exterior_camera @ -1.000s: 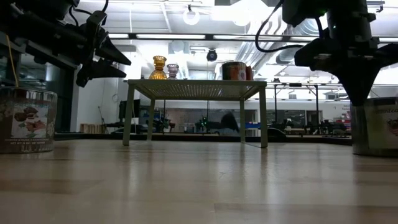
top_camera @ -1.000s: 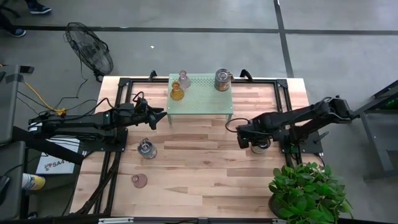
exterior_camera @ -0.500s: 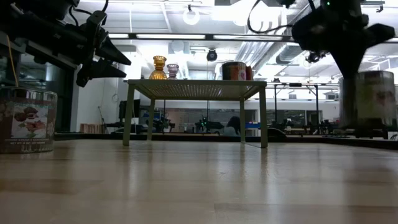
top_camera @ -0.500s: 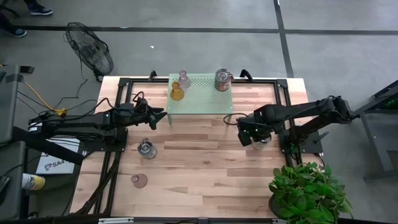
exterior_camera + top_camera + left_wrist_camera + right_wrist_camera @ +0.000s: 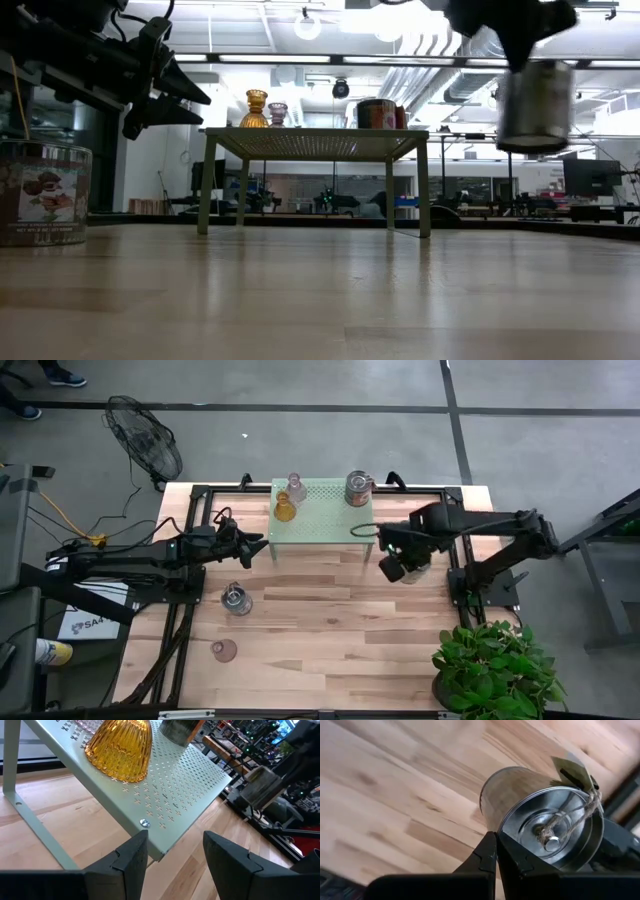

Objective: Pick & Place candle stick holders
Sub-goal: Put the right silver scented candle on the shelf

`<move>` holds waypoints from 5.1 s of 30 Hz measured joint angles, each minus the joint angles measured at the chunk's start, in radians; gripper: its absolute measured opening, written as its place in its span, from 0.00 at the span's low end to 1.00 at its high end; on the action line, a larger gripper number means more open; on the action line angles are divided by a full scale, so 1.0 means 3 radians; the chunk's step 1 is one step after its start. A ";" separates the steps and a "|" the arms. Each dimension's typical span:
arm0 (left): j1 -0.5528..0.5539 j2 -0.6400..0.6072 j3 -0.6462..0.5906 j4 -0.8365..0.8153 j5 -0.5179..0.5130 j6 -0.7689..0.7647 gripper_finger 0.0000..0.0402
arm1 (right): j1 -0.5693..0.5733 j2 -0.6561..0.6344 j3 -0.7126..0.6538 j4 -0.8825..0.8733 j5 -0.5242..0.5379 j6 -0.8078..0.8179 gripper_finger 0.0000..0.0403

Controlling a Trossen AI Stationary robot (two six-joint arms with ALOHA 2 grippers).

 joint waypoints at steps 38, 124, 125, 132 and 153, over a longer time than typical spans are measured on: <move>0.0000 0.0001 0.0000 -0.0002 0.0001 0.0001 0.46 | -0.0590 0.0986 0.1712 0.0006 0.0472 -0.1140 0.00; -0.0001 0.0001 0.0000 -0.0001 -0.0001 0.0000 0.46 | -0.1136 0.2238 0.2748 0.1281 0.0782 -0.2421 0.00; -0.0001 0.0001 0.0000 -0.0001 0.0001 0.0001 0.46 | -0.1136 0.2238 0.2748 0.1276 0.0785 -0.2421 0.00; 0.0000 0.0001 0.0000 -0.0001 0.0000 0.0001 0.46 | -0.1136 0.2241 0.2748 0.1270 0.0785 -0.2443 0.00; 0.0000 0.0000 0.0000 -0.0001 0.0001 0.0000 0.46 | -0.1115 0.2194 0.2740 0.1250 0.0844 -0.2496 0.43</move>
